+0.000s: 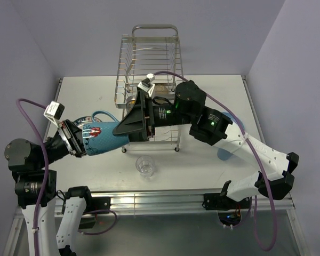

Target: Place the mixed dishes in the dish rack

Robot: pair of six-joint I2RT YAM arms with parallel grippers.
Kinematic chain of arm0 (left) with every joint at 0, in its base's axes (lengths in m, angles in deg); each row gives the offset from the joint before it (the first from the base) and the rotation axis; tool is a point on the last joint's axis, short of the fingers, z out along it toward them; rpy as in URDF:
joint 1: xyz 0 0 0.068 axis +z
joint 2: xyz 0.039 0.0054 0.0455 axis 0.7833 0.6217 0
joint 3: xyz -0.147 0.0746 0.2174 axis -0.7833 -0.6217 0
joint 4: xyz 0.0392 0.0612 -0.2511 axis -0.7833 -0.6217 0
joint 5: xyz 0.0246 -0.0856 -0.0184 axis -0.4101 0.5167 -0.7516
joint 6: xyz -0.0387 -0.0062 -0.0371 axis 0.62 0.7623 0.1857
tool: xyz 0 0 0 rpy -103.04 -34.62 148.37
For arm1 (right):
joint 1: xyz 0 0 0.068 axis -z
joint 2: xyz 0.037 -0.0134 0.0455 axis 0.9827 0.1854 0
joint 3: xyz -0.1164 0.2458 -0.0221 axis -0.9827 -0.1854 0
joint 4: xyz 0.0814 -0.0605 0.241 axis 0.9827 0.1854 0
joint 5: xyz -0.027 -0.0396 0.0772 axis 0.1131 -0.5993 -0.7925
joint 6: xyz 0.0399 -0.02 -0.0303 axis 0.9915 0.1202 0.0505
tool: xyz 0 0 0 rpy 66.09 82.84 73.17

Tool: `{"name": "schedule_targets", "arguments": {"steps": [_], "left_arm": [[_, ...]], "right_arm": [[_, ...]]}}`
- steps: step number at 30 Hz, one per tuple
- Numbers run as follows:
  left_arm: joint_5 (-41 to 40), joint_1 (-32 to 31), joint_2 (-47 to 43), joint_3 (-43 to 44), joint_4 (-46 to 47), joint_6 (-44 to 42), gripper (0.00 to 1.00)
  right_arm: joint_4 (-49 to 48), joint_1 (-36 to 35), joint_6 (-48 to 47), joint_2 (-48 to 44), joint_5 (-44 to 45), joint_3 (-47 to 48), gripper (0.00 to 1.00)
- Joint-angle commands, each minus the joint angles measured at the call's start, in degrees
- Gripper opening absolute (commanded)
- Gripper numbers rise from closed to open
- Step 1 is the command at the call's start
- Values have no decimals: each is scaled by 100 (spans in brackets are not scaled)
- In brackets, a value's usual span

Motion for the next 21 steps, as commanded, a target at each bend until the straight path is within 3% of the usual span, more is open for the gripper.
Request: {"name": "schedule_targets", "arguments": {"steps": [1,12,16,17,18,19,21], "left_arm": [[-118,1,-132,-33,453,166,0],[-66,1,-247,-129,585,271,0],[-39,1,-308,-173,515,254,0],[-39,1,-317,-199,515,262,0],[-13,1,-343,-261,506,280,0],[-4,1,-344,-287,471,289,1],[48,1,-378,-340,471,280,15]], "right_arm": [[-575,-120,100,101,-76,460,84],[-794,-270,231,356,-14,619,67],[-1075,-287,345,365,-49,549,35],[-1189,-287,381,357,-58,523,13],[-1233,-287,407,339,-84,453,1],[-1234,-287,468,321,-93,417,0],[-1488,-287,521,269,-76,338,0]]}}
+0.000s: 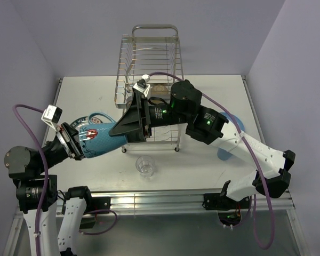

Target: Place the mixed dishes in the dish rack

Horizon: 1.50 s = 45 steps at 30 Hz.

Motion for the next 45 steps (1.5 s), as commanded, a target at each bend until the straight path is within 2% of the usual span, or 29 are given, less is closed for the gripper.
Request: {"name": "schedule_targets", "arguments": {"steps": [1,2,3,4,7,10,17,25,29,31,34,35,37,38,41,45], "left_arm": [[241,-14,-81,-104,0,-179,39],[224,-14,-73,-78,-89,-318,47],[215,-14,-55,-17,-151,-372,63],[197,-14,-46,18,-291,-433,70],[171,-14,6,63,-388,-557,88],[162,-14,41,63,-389,-601,99],[162,-14,138,133,-415,-724,99],[171,-14,296,80,612,-320,99],[258,-14,489,203,588,-503,99],[276,-14,586,343,203,-1097,99],[93,-14,884,878,-1369,-2074,99],[22,-14,1068,1202,-2234,-2730,99],[-294,-14,1280,1564,-3188,-3776,97],[-408,-14,1464,1827,-3906,-4018,93],[-734,-14,1580,1917,-4465,-4494,89],[-638,-14,1360,1461,-4056,-4170,86]], "right_arm": [[-1471,-182,373,11,29,93,0],[-1445,-182,364,2,38,102,0],[-1436,-191,347,-16,38,102,0],[-1427,-182,338,-33,29,102,0],[-1313,-174,268,-86,38,93,0],[-1067,-165,127,-121,29,128,0],[-602,168,-110,-560,100,-380,0],[-92,696,-462,-1263,47,-891,0],[444,1152,-751,-1562,-23,-821,0],[846,1521,-883,-1641,-93,-594,0],[1741,2057,-1340,-1730,-102,-7,0],[1963,2233,-1558,-1747,-155,136,0],[2596,2795,-1788,-1756,-199,558,0],[2790,2997,-1981,-1739,-286,672,0],[3336,3675,-2289,-1695,-374,1007,0],[3477,4299,-2369,-1738,-620,1147,0]]}}
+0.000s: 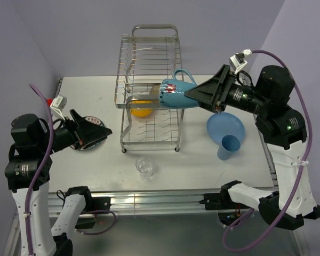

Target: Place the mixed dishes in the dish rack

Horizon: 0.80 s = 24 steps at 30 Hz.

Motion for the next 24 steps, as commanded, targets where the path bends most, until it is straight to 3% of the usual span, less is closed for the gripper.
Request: {"name": "schedule_targets", "arguments": {"steps": [1,8,15,20,24], "left_arm": [[-26,1,-172,-353,-168,-247,86],[71,1,222,-584,-307,-315,79],[-446,1,961,-267,-1256,-1202,75],[-1053,10,1181,-65,-1712,-1300,73],[-1440,1,1295,128,-1916,-1327,73]], "right_arm": [[153,539,-280,-149,-463,367,0],[355,1954,-218,-79,-718,570,0],[513,3527,-797,-123,-587,-106,0],[1260,3645,-1650,175,756,-45,0],[1209,3478,-1923,325,1267,-756,0]]}}
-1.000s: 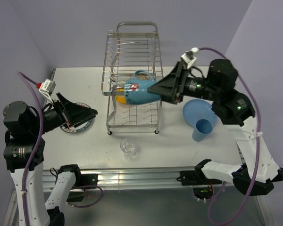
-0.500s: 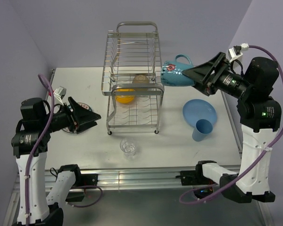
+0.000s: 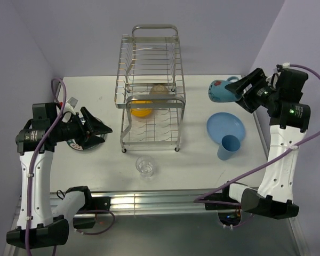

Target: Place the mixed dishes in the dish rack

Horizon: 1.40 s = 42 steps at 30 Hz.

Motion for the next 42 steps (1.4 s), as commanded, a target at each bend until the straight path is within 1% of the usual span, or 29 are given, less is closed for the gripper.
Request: {"name": "schedule_targets", "arguments": {"steps": [1,2,4,8,11,13,16,17,19,22,26,35,42], "left_arm": [[-476,1,-1,314,-303,-218,73],[-503,1,8,305,-312,-192,73],[-591,10,34,297,-347,-174,73],[-696,1,61,297,-391,-95,73],[-723,1,43,262,-391,-43,73],[-750,1,26,244,-373,19,73],[-811,1,26,165,-391,72,72],[-837,1,0,104,-391,107,71],[-951,1,-36,25,-382,177,68],[-1022,1,-132,-213,-321,318,66],[-1022,1,-273,-467,-172,519,66],[-996,-7,-458,-837,136,827,65],[-1022,-7,-510,-881,163,889,65]], "right_arm": [[-226,-272,-409,50,627,-433,0],[-357,-387,-382,41,854,-757,0],[-639,-764,-373,76,1057,-1031,0],[-1105,-1283,-417,339,1155,-1707,0],[-1517,-1539,-540,777,1190,-1875,0],[-1668,-1548,-602,998,1085,-1867,0],[-1853,-1768,-751,1507,1041,-1683,0],[-1861,-1803,-786,1796,1015,-1491,0],[-1879,-1917,-813,2070,1023,-1297,0],[-1923,-2084,-786,2536,1005,-875,0],[-1800,-2330,-813,3124,1023,-234,0],[-1668,-2576,-822,3907,900,610,0],[-1695,-2770,-821,4373,935,849,0]]}}
